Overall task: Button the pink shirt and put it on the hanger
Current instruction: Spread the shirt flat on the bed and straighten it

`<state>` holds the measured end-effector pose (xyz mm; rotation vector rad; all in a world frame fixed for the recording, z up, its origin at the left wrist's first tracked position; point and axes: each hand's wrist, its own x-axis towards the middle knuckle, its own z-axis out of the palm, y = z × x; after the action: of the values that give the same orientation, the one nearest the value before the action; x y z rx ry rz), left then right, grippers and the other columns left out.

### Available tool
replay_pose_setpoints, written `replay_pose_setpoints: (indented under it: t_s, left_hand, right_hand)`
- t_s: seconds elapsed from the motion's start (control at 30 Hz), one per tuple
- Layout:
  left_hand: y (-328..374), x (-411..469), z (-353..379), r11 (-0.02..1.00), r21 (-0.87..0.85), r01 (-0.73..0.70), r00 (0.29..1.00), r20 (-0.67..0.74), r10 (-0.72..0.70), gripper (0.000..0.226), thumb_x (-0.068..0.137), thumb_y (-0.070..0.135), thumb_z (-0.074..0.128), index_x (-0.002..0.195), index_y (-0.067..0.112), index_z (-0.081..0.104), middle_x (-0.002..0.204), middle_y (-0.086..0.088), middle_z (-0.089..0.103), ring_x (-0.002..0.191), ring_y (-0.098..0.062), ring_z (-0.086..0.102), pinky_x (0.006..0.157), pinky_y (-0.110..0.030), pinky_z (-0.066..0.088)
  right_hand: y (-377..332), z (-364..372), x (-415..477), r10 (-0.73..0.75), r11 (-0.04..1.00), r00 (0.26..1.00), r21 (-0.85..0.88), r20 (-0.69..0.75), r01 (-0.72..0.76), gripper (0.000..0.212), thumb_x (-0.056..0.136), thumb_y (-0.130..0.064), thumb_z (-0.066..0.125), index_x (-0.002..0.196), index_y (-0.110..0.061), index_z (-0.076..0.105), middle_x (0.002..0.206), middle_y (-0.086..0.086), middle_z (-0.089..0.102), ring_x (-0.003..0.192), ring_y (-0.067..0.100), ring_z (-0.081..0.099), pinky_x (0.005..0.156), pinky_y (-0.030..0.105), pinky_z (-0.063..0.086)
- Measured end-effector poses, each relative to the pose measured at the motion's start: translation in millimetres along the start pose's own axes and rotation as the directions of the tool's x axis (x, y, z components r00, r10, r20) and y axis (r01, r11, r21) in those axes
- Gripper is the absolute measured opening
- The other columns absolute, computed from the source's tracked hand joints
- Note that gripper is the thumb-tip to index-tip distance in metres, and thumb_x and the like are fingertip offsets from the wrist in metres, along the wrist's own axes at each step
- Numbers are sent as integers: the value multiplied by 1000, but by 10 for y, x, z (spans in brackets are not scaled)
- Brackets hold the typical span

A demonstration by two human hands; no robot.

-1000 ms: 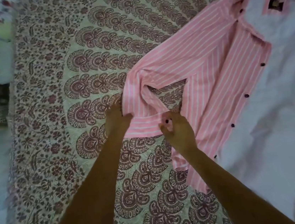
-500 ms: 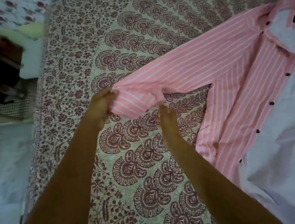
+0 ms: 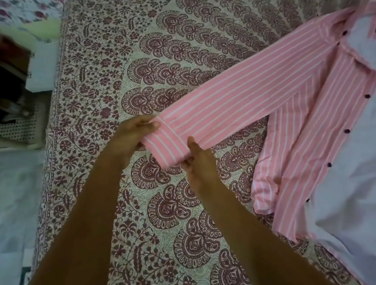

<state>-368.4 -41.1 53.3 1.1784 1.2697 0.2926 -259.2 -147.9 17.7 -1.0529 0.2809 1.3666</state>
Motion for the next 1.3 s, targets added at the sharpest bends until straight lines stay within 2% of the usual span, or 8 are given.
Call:
replay_pose_setpoints:
  t_s: [0.27, 0.53, 0.67, 0.83, 1.0, 1.1, 1.2, 1.3]
  left_hand:
    - [-443, 97, -32, 970, 231, 79, 826, -560, 67, 33, 75, -7, 62, 101, 13, 64, 114, -13, 63, 101, -30, 61, 79, -38, 50]
    - [-681, -4, 804, 760, 638, -123, 937, -176, 300, 25, 87, 11, 47, 99, 13, 69, 109, -10, 67, 95, -27, 62, 80, -26, 45]
    - [-776, -118, 1299, 836, 508, -206, 962, -52, 269, 25, 83, 0, 56, 93, 19, 68, 95, -6, 70, 80, -15, 61, 80, -27, 51]
    - [-871, -244, 1817, 834, 528, -160, 981, 182, 73, 18, 84, 10, 63, 102, 12, 65, 88, -11, 69, 88, -19, 62, 75, -21, 41]
    - [-905, -445, 2152, 878, 470, -96, 949, 309, -61, 70, 74, 14, 75, 132, 23, 38, 107, -9, 59, 94, -24, 60, 82, -36, 51]
    - [-936, -558, 2287, 646, 685, -337, 909, 415, 35, 81, 71, 15, 76, 136, 31, 30, 126, -11, 43, 105, -26, 56, 83, -40, 52]
    - [-900, -667, 2400, 384, 838, -387, 921, 373, 114, 46, 81, 22, 66, 122, 25, 46, 127, -5, 40, 92, -19, 58, 71, -31, 51]
    - [-857, -684, 2383, 494, 815, -303, 948, 205, 243, 15, 88, 19, 57, 102, 14, 58, 125, -4, 45, 78, -16, 55, 64, -23, 42]
  right_hand:
    - [-17, -147, 147, 125, 704, 992, -701, -28, -108, 42, 94, -29, 49, 120, 4, 50, 105, 10, 61, 92, 23, 58, 96, 40, 44]
    - [-267, -940, -13, -216, 495, 974, -853, 66, 167, 14, 82, -8, 57, 91, -8, 67, 78, -1, 62, 72, 15, 52, 71, 31, 45]
    - [-585, -1589, -348, -724, -84, 679, -993, 122, 88, 29, 82, -14, 63, 110, -14, 59, 110, 7, 59, 84, 12, 49, 71, 26, 43]
    - [-747, -2270, -623, -584, 252, 740, -941, -335, -227, 70, 71, -38, 75, 124, -7, 40, 119, 14, 51, 105, 30, 52, 84, 34, 44]
    - [-696, -2378, -733, -371, 551, 852, -826, -369, -118, 28, 81, -28, 68, 86, -5, 51, 74, 8, 56, 66, 24, 55, 65, 38, 48]
    - [-768, -2354, -786, -456, 650, 801, -760, -389, 1, 20, 86, -19, 60, 78, -6, 47, 68, 7, 48, 64, 20, 46, 60, 31, 40]
    - [-913, -2319, -940, -391, 825, 832, -552, -394, 126, 6, 91, -10, 50, 92, -6, 46, 81, 3, 51, 74, 17, 51, 64, 29, 43]
    - [-1049, -2402, -1034, -400, 850, 837, -492, -374, 186, 9, 89, -6, 49, 98, -6, 48, 87, 6, 53, 78, 20, 53, 68, 34, 46]
